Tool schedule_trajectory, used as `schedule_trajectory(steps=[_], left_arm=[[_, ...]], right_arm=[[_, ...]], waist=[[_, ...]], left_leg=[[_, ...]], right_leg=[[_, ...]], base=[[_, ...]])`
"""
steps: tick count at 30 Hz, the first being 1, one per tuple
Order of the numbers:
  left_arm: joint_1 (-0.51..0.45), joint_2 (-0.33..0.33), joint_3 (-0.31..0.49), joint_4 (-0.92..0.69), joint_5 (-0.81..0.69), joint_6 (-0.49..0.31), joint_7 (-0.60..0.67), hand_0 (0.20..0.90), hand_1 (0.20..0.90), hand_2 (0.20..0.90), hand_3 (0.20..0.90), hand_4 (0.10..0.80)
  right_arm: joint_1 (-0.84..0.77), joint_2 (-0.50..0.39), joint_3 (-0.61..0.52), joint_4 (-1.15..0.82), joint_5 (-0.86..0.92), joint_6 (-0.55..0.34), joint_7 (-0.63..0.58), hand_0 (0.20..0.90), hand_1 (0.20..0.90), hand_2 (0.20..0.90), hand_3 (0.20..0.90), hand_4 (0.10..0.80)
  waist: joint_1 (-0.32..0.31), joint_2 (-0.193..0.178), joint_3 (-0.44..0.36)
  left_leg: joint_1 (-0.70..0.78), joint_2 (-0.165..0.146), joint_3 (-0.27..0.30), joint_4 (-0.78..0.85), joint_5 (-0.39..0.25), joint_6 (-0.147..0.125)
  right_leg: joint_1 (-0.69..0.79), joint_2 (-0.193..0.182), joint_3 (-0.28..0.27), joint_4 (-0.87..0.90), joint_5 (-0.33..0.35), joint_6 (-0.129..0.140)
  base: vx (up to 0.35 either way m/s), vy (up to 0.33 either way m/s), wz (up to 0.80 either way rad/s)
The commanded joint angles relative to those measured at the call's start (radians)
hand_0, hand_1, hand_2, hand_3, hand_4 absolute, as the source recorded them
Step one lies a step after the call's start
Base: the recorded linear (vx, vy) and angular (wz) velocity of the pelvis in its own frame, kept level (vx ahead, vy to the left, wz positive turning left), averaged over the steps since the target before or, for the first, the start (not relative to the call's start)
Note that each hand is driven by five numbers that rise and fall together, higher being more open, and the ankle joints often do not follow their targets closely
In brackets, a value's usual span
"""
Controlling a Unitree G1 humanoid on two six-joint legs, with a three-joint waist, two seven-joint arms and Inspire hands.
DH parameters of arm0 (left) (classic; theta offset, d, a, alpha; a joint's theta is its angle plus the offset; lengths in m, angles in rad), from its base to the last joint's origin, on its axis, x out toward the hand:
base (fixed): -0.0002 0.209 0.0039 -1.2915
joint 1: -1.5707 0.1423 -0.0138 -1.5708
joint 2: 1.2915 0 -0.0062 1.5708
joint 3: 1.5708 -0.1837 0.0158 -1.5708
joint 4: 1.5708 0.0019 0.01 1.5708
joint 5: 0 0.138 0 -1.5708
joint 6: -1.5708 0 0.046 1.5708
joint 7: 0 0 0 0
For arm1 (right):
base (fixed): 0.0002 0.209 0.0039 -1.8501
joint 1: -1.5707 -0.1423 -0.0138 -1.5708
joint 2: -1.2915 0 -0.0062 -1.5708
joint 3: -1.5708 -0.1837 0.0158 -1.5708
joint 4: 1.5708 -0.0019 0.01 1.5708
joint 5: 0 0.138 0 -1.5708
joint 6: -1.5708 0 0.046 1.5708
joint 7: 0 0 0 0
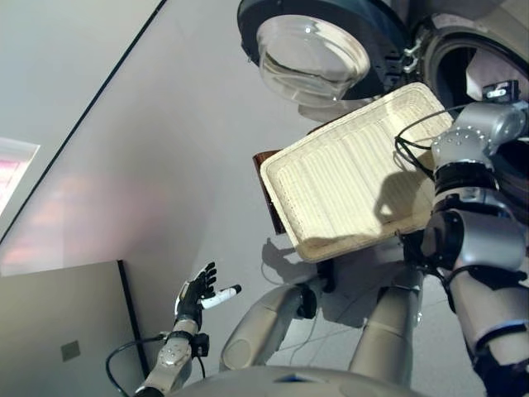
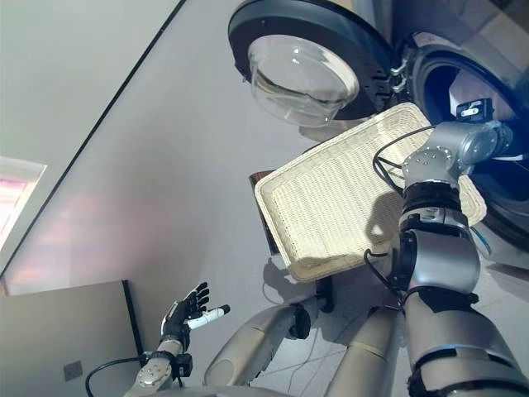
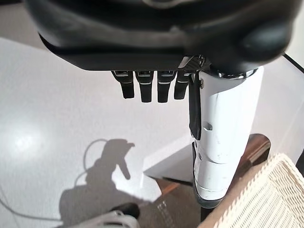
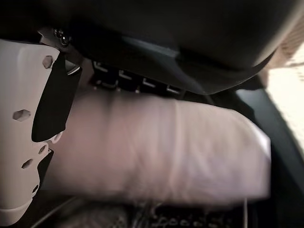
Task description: Pick up the clothes and place them into the washing machine
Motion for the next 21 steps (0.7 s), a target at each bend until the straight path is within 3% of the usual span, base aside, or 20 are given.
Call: schedule_trajectory(steps=[1,14,18,21], left_arm=[[0.023,0.029,0.054,-0.008,-0.041,-0.038,0.008,0.900,0.900,0.900,0.900,0.800],[0.033,0.020,0.058,0.019,-0.031,-0.032,0.007,0.900,0.900,0.900,0.900,0.800],[0.031,0.015,0.066,0.028,-0.031,-0.029,0.006,0.900,0.900,0.900,0.900,0.800],[0.033,0.020,0.076,0.035,-0.017,-0.021,0.009,0.900,0.900,0.900,0.900,0.800]], right_arm=[[-0.054,-0.088,0.121,-0.043,-0.072,-0.059,0.069,0.900,0.900,0.900,0.900,0.800],[0.003,-0.034,0.119,0.010,-0.059,-0.036,0.101,0.900,0.900,0.900,0.900,0.800],[0.012,-0.025,0.140,0.066,-0.065,0.000,0.115,0.900,0.900,0.900,0.900,0.800],[0.009,-0.043,0.199,0.192,-0.106,0.089,0.129,0.900,0.900,0.900,0.900,0.800]], waist=[[0.013,0.055,-0.031],[0.013,0.065,-0.054],[0.013,0.057,-0.055],[0.011,0.047,-0.053]], left_leg=[[-0.090,0.044,-0.097,0.005,0.024,-0.098],[-0.066,0.047,-0.106,-0.025,0.038,-0.107],[-0.063,0.048,-0.106,-0.026,0.039,-0.109],[-0.061,0.052,-0.107,-0.023,0.042,-0.112]], right_leg=[[0.018,0.083,-0.077,0.151,-0.186,-0.113],[0.042,0.089,-0.092,0.147,-0.194,-0.119],[0.050,0.090,-0.095,0.144,-0.194,-0.121],[0.054,0.092,-0.099,0.146,-0.191,-0.125]], base=[[0.000,0.000,0.00],[-0.001,0.001,0.00],[-0.012,0.005,0.06],[-0.004,0.001,0.01]])
